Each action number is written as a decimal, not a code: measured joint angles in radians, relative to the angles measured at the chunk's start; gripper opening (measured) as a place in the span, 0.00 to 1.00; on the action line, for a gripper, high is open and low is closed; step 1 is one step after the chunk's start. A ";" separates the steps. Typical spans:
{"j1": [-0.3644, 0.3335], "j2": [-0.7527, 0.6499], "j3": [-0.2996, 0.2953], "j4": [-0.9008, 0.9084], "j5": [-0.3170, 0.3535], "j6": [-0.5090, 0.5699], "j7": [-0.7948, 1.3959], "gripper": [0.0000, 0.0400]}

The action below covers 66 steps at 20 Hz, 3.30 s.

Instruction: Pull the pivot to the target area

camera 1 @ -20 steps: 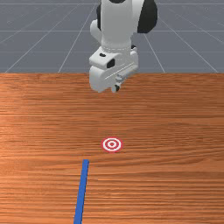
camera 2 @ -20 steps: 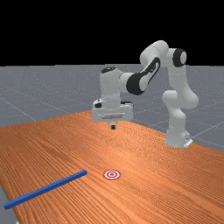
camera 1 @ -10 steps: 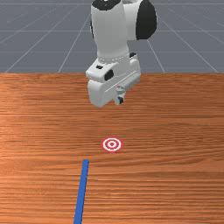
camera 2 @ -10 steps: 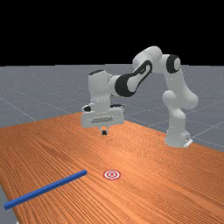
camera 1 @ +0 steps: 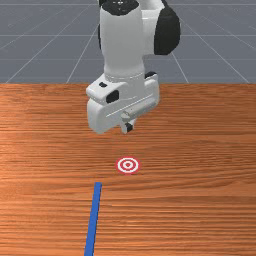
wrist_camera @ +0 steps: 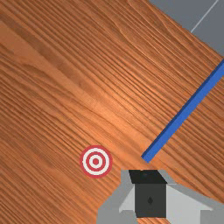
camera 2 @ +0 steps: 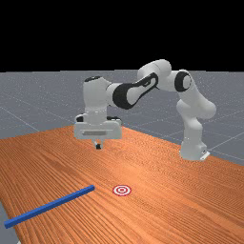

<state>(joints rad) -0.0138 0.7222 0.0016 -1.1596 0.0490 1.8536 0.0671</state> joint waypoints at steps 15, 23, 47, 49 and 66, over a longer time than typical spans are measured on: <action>-0.087 0.047 0.002 -0.218 0.026 0.391 -0.143 0.00; -0.073 0.346 -0.013 0.268 -0.001 0.072 -0.104 0.00; -0.064 0.457 -0.022 0.262 -0.012 0.236 -0.103 0.99; -0.056 0.527 -0.035 0.354 -0.025 0.197 -0.088 1.00; -0.081 0.687 -0.055 0.573 -0.038 0.169 -0.089 1.00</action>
<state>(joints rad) -0.0944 1.4090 -0.0538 -0.5862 0.0113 2.0227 -0.0223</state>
